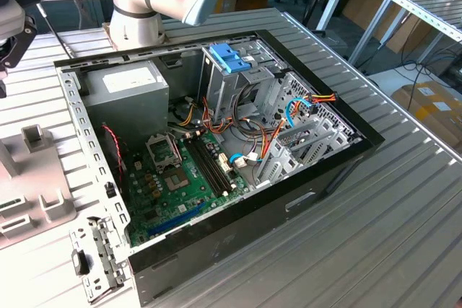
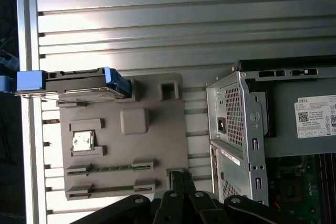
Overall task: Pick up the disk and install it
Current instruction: 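Reach for the disk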
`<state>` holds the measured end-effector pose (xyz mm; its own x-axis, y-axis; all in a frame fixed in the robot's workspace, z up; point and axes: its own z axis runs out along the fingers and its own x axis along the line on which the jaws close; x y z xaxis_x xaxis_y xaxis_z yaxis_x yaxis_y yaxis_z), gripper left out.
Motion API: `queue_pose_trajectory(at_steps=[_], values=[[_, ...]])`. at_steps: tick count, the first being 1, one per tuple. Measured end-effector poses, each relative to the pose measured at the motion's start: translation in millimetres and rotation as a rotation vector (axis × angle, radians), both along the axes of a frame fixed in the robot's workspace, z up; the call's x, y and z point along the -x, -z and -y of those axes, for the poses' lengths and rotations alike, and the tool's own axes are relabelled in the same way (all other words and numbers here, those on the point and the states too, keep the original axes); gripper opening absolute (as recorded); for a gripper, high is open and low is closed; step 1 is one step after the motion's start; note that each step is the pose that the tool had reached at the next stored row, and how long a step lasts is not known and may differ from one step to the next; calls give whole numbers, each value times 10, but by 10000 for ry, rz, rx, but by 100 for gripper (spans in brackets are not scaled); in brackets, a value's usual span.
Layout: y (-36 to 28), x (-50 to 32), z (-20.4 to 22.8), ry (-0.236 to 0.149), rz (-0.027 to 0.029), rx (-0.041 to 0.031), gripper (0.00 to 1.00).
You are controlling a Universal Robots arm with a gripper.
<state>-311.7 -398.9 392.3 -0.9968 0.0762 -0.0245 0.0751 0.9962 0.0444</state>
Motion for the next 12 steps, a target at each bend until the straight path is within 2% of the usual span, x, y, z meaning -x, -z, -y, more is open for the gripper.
queue_pose_trajectory(at_steps=[12], values=[[3,77,0,0,-1,1,11]])
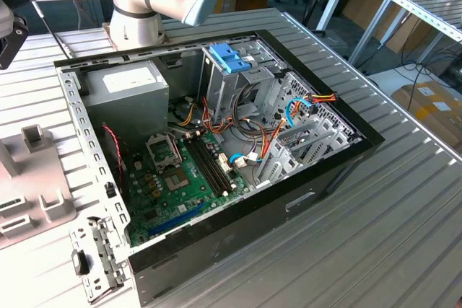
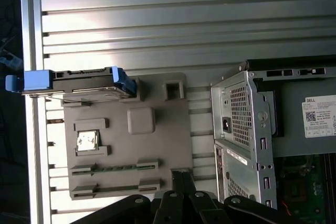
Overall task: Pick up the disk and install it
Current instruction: 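Reach for the disk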
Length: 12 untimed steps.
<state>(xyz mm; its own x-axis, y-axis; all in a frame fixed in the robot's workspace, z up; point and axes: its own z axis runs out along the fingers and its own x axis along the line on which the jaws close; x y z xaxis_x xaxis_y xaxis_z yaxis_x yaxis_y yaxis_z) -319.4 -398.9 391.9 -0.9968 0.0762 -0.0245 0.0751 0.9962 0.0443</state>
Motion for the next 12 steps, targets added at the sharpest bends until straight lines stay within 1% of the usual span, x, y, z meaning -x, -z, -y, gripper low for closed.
queue_pose_trajectory(at_steps=[12], values=[[4,76,0,0,-1,0,11]])
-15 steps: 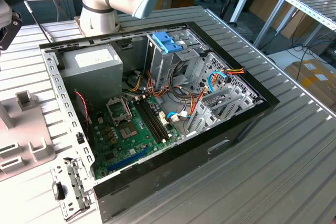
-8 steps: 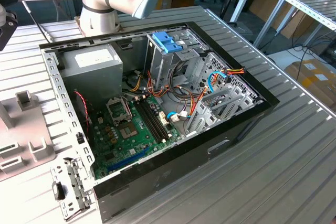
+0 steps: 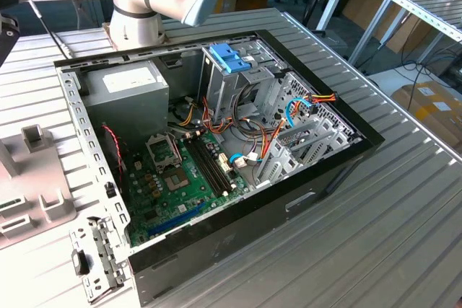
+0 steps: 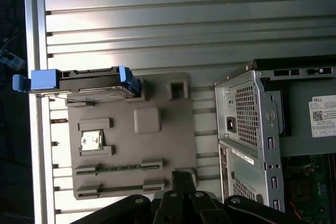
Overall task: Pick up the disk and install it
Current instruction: 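Reach for the disk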
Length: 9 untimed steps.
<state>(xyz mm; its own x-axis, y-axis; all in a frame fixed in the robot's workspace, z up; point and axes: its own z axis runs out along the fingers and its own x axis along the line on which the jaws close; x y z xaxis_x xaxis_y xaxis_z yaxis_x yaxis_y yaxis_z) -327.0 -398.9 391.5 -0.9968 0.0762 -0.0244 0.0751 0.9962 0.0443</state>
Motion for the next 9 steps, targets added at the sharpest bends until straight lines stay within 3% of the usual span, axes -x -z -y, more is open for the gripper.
queue_pose_trajectory(at_steps=[9], values=[[3,58,0,0,1,0,11]])
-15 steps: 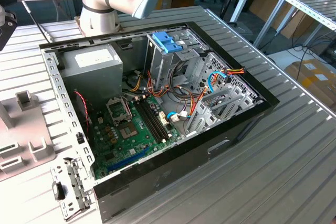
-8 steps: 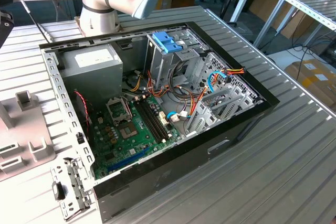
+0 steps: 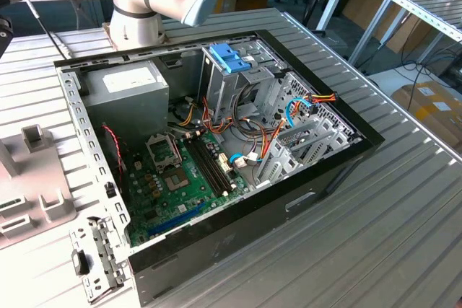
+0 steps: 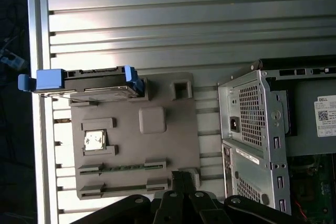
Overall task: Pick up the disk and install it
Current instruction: 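Reach for the disk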
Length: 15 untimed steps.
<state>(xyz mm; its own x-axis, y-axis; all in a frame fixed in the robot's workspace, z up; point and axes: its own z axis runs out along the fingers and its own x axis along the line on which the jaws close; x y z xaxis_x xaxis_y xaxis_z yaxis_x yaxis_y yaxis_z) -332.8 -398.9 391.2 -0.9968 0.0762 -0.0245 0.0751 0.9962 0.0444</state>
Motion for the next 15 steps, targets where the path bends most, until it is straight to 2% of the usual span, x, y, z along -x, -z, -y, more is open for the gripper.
queue_pose_trajectory(at_steps=[4,5,6,15], values=[[2,49,0,0,0,0,11],[9,163,0,0,-1,0,11],[15,230,0,0,0,0,11],[19,277,0,0,0,0,11]])
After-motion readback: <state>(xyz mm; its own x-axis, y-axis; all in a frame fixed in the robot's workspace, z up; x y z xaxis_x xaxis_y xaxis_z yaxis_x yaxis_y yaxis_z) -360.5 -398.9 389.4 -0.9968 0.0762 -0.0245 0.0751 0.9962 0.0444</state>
